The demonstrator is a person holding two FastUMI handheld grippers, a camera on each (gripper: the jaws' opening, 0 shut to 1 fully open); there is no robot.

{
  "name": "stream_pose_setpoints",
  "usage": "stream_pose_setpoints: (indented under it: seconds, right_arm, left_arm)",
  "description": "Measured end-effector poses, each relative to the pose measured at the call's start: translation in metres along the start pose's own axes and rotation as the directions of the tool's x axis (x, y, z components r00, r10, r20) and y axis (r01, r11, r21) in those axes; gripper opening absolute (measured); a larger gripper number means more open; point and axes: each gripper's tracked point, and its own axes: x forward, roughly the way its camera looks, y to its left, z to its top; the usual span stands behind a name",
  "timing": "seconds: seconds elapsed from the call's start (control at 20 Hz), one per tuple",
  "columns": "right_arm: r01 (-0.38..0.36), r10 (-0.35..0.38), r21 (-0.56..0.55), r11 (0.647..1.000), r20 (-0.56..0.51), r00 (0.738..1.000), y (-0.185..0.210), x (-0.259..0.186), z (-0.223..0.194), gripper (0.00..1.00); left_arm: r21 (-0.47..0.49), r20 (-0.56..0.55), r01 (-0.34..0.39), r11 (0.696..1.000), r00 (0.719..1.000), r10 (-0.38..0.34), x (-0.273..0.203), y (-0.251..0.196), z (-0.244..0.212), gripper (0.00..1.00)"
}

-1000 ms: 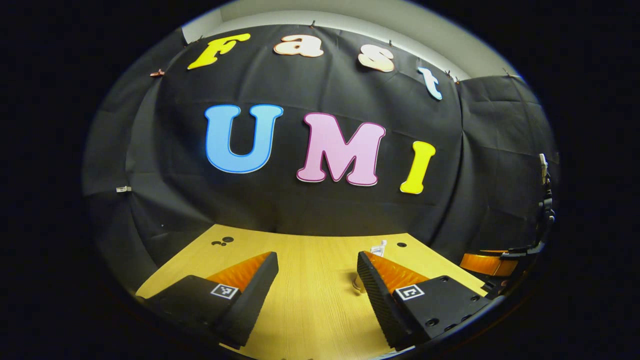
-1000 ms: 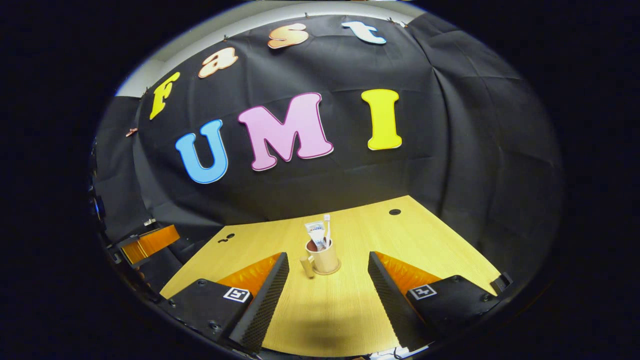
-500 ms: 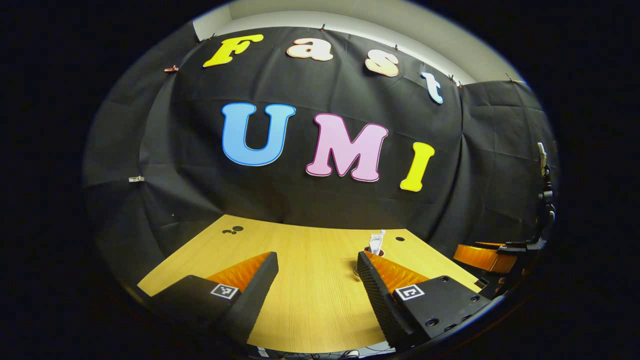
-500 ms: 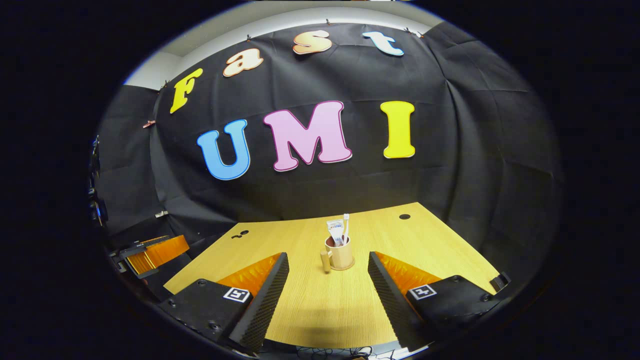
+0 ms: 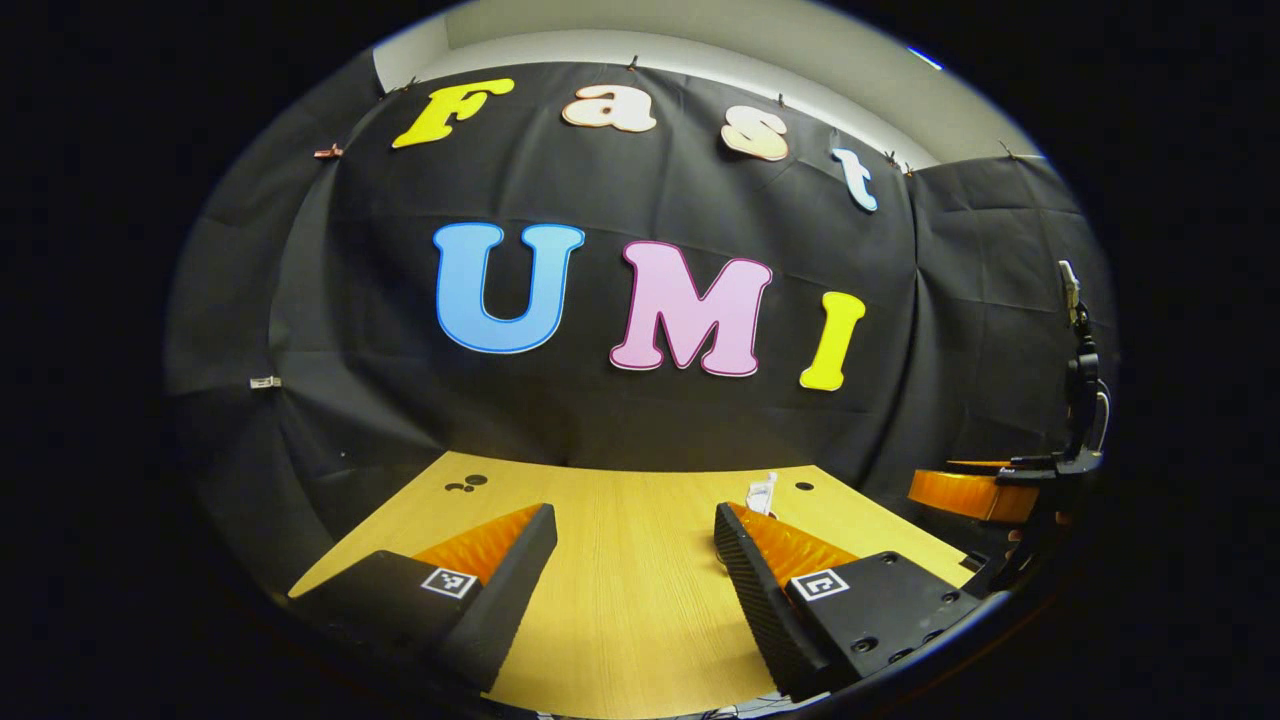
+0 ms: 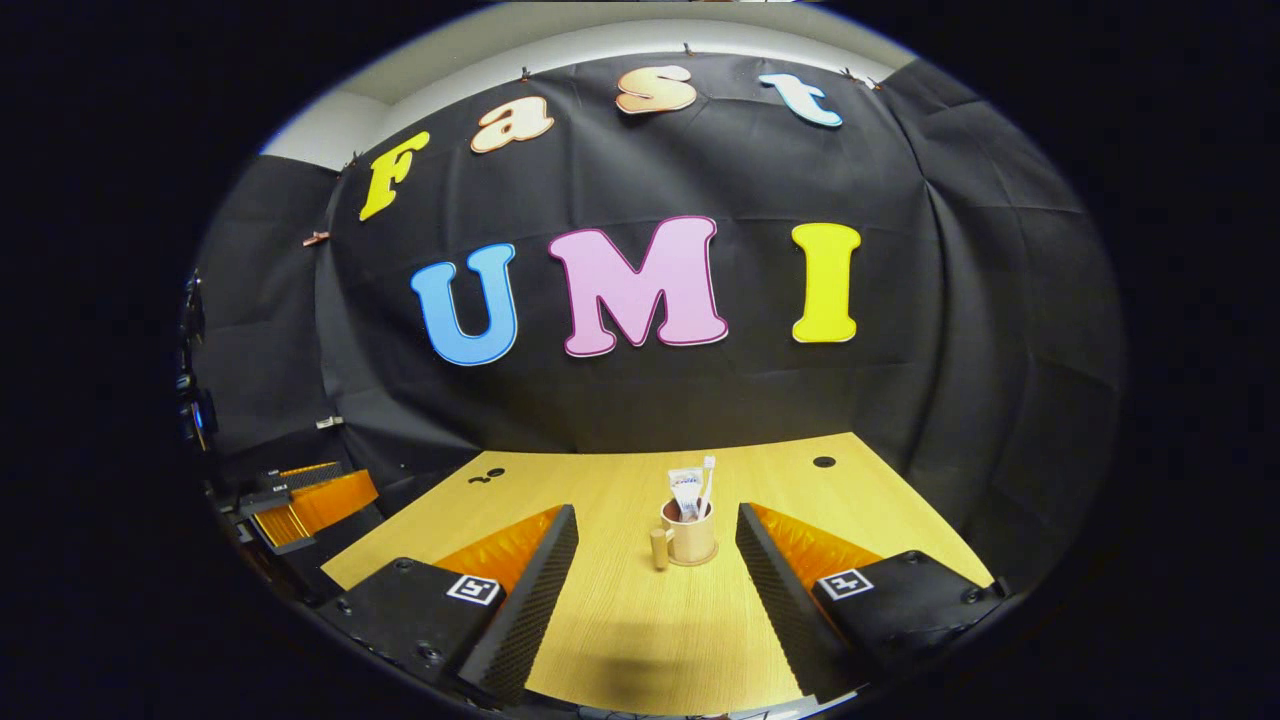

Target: Put the toothbrush and toothpaste on the desktop into the cup, then pick up the cup and place it on the coaster on the desktop.

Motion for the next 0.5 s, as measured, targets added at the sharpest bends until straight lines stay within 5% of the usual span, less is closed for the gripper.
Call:
stream_pose_setpoints:
  seconds: [0.25,0.5]
  right_arm:
    - [0.076,-0.075,-0.005,0.997,0.037,0.996,-0.012,0.005,0.016,0.98]
    - [0.075,-0.076,0.017,0.997,0.073,0.994,-0.015,0.009,0.027,0.98]
  left_arm:
    - [0.005,0.002,0.031,1.0,1.0,-0.031,0.015,0.007,0.01,0.98]
    - [0.016,-0.02,0.022,1.0,1.0,-0.022,0.019,0.011,0.009,0.98]
